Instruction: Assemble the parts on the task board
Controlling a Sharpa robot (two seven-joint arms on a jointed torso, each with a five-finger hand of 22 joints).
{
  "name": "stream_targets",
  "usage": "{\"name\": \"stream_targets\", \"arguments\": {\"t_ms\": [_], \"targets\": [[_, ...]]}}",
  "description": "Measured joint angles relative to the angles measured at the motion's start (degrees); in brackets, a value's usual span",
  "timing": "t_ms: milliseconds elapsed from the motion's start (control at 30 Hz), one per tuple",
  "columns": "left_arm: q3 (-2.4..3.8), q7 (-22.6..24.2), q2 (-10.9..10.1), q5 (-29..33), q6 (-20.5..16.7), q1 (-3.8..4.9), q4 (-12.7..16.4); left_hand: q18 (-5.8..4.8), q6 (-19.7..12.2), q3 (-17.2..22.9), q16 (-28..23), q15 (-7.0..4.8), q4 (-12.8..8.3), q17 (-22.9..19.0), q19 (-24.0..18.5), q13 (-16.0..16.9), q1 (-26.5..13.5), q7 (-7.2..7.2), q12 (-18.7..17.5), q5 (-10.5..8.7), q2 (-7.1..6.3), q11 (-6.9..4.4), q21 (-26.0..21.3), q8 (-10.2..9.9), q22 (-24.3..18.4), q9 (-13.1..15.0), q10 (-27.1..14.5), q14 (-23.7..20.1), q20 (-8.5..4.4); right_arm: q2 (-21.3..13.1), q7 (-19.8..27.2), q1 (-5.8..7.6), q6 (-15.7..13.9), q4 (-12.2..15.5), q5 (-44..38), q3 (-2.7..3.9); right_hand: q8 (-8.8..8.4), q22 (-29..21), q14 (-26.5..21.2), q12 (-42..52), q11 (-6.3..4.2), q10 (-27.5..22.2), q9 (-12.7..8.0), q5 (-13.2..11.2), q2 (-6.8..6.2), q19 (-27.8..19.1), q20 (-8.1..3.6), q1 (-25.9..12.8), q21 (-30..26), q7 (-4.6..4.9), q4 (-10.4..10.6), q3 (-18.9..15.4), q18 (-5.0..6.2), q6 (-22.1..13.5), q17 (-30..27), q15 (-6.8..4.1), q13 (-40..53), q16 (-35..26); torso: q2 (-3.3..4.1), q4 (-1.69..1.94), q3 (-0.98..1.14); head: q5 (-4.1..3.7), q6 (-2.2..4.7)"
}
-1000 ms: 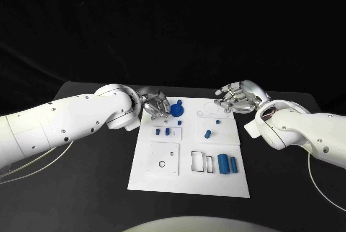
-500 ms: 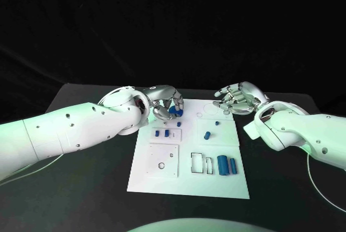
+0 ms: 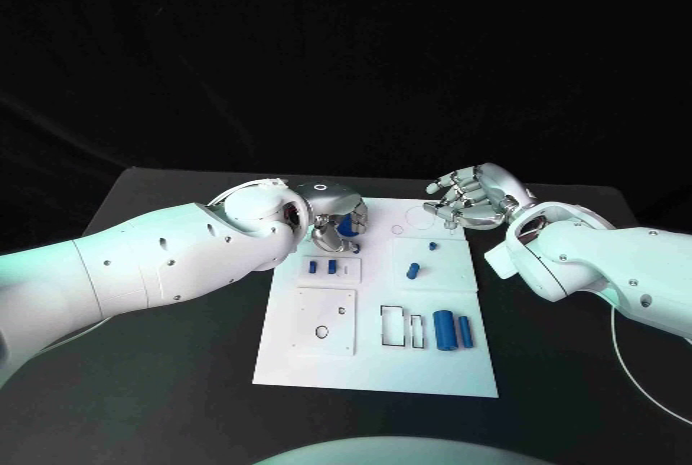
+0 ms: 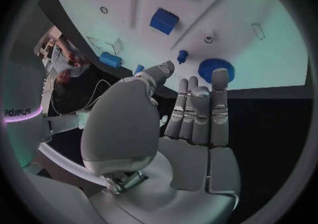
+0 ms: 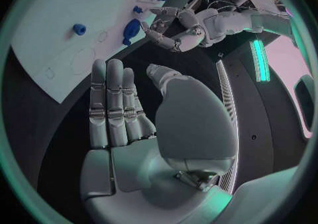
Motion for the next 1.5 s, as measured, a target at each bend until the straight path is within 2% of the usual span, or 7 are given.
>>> {"name": "stream_targets", "arguments": {"t_ms": [267, 333, 533, 833, 1167, 1233, 1500], "targets": [[-0.02, 0.0, 1.1, -1.7, 1.7, -0.1, -1.1, -0.01, 0.8, 0.4, 1.6, 0.28, -0.4, 1.1, 1.3, -0.9, -0.2, 0.21, -0.7, 0.46, 0.23, 0.21, 2.6, -0.2, 1.4, -0.5, 0.8, 1.2, 0.12, 0.1, 0.0, 0.0, 0.0, 0.0, 0.0, 0.0, 0.0, 0.0, 0.0, -0.1, 0.0, 0.0, 0.0, 0.0, 0.0, 0.0, 0.0, 0.0, 0.0, 0.0, 0.0, 0.0, 0.0, 0.0, 0.1, 0.0, 0.0, 0.0, -0.02, 0.03, -0.03, -0.09, -0.09], [-0.02, 0.0, 1.3, -2.0, 2.1, -0.1, -1.3, 0.0, 1.2, 0.6, 1.7, 0.49, -0.6, 1.1, 1.5, -1.1, -0.2, 0.21, -0.8, 0.67, 0.23, -0.09, 2.9, -0.5, 1.6, -0.6, 1.1, 1.4, 0.32, 0.1, 0.0, 0.0, 0.0, 0.0, 0.0, 0.0, 0.0, 0.0, 0.0, -0.1, 0.0, 0.0, 0.0, 0.0, 0.0, 0.0, 0.0, 0.0, 0.0, 0.0, 0.0, 0.0, 0.0, 0.0, 0.1, 0.0, 0.0, 0.0, -0.04, 0.03, -0.03, -0.09, -0.11], [-0.02, 0.0, 1.9, -2.4, 3.1, -0.11, -1.9, 0.0, 2.7, 1.9, 3.2, 0.06, -1.4, 1.7, 2.5, -2.2, -0.5, -0.06, -1.8, 1.12, 0.46, -0.06, 4.8, -0.5, 2.8, -0.9, 2.6, 2.5, 0.04, 0.2, 0.0, 0.0, 0.0, 0.0, 0.0, 0.0, 0.0, 0.0, 0.0, -0.1, 0.0, 0.0, 0.0, 0.0, 0.0, 0.0, 0.0, 0.0, 0.0, 0.0, 0.0, 0.0, 0.0, 0.0, 0.1, 0.0, 0.0, 0.0, -0.07, 0.08, -0.03, -0.23, -0.31], [-0.01, 0.0, 3.0, -2.6, 4.4, -0.65, -2.7, 0.0, 3.6, 3.3, 4.2, 0.16, -2.1, 2.1, 3.0, -3.3, -0.5, -0.1, -3.0, 1.12, 0.5, -0.4, 6.3, -0.9, 2.9, -1.3, 4.5, 3.1, 0.12, 0.3, 0.0, 0.01, 0.0, 0.0, 0.0, 0.02, 0.0, 0.0, 0.0, -0.1, 0.0, 0.0, 0.0, 0.0, 0.0, 0.0, 0.0, 0.0, 0.0, 0.0, 0.0, 0.0, 0.0, 0.0, 0.0, 0.0, 0.0, 0.0, -0.07, 0.1, -0.03, -0.31, -0.53], [-0.01, 0.0, 3.6, -2.6, 4.9, -0.83, -3.5, 0.0, 4.2, 4.9, 5.5, 0.51, -3.1, 2.9, 4.2, -4.1, -0.5, 0.1, -4.1, 1.12, 0.99, -0.3, 8.6, -1.5, 2.8, -1.6, 5.6, 4.2, 0.32, 0.3, 0.0, 0.01, 0.0, 0.1, 0.0, 0.0, 0.0, 0.0, 0.0, -0.1, 0.0, 0.0, 0.0, 0.0, 0.0, 0.0, 0.0, 0.0, 0.0, 0.0, 0.0, 0.0, 0.0, 0.0, 0.0, 0.0, 0.0, 0.0, -0.1, 0.12, -0.03, -0.43, -0.69], [0.01, 0.0, 3.6, -2.6, 5.1, -0.84, -3.7, -0.9, 4.2, 5.3, 5.6, 0.51, -3.5, 2.9, 4.2, -4.4, -0.2, 0.1, -4.5, 0.85, 1.3, -0.3, 8.7, -1.6, 2.8, -1.7, 6.0, 4.2, 0.32, 0.3, 0.0, 0.01, 0.0, 0.1, 0.0, 0.0, 0.0, 0.0, 0.0, -0.1, 0.0, 0.0, 0.0, 0.0, 0.0, 0.0, 0.0, 0.0, 0.0, 0.0, 0.0, 0.0, 0.0, 0.0, 0.0, 0.0, 0.0, 0.0, -0.12, 0.13, -0.03, -0.44, -0.71], [0.1, -0.1, 3.8, -2.6, 5.4, -0.8, -4.2, -0.91, 4.2, 7.5, 6.4, 0.51, -5.3, 2.9, 4.8, -5.1, 0.6, 0.1, -5.5, 0.66, 2.07, -0.09, 10.6, -2.4, 2.8, -2.1, 6.6, 4.6, 0.52, 0.4, 0.0, 0.0, 0.0, 0.1, 0.0, 0.0, 0.0, -0.1, 0.0, -0.1, 0.0, 0.0, 0.0, 0.0, 0.0, 0.0, 0.0, 0.0, 0.0, 0.0, -0.2, 0.2, 0.0, 0.0, 0.2, 0.0, -0.2, -0.4, -0.14, 0.13, -0.02, -0.53, -0.8]]}}
